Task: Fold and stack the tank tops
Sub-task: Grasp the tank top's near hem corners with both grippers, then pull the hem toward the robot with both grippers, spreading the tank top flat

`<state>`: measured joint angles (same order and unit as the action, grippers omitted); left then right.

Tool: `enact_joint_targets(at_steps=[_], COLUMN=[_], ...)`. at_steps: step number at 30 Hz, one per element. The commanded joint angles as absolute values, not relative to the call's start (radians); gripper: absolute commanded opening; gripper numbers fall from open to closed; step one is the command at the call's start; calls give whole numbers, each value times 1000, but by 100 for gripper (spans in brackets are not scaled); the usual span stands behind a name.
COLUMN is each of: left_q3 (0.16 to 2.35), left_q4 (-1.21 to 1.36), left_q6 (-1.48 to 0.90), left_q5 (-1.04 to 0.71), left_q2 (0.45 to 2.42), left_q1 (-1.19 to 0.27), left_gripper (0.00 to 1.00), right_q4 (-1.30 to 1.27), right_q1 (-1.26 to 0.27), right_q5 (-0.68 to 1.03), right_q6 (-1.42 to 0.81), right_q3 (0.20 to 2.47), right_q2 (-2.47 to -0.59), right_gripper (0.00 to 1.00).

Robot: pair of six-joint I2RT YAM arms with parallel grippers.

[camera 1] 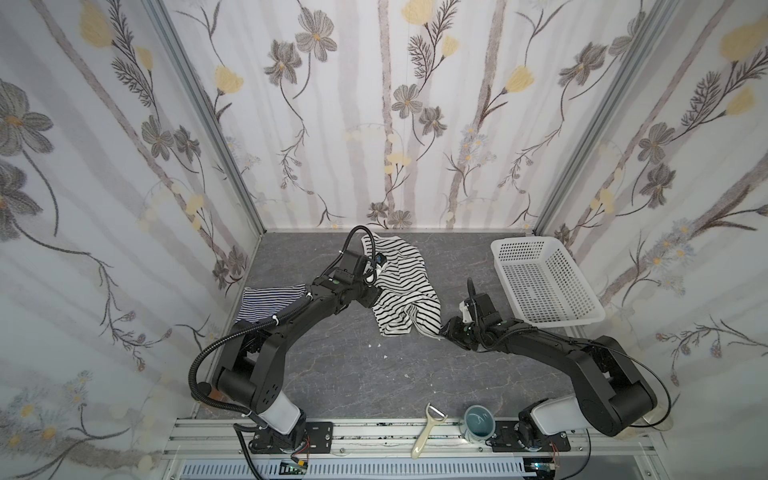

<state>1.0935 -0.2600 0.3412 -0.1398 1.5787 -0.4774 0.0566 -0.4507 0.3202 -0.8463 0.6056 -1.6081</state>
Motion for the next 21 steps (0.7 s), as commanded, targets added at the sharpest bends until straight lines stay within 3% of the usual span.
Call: enact_joint_targets(at_steps=[1, 4, 9, 14, 16, 21], left_q3=[1070, 1051, 1032, 1024, 1025, 1000], left_q4=[-252, -252, -252, -252, -251, -262], left_q6=[348, 348, 344, 338, 337, 364], left_q5=[-217, -230, -245, -244, -249, -258], left_q2=[1553, 1540, 1526, 1522, 1522, 1508], left_q1=[-485, -492, -501, -503, -505, -538], left_gripper=[66, 66, 66, 66, 66, 67], right_q4=[-23, -43, -82, -126, -149, -160], right_q1=[-433, -417, -411, -405, -402, -400], right_q5=[338, 356, 389, 396, 396, 397], right_q6=[-876, -883, -913, -959, -976, -988], right_q3=[597, 593, 581, 543, 528, 521], right_q2=[-1603, -1602, -1602, -1566, -1560, -1537], right_gripper=[35, 31, 38, 37, 32, 9])
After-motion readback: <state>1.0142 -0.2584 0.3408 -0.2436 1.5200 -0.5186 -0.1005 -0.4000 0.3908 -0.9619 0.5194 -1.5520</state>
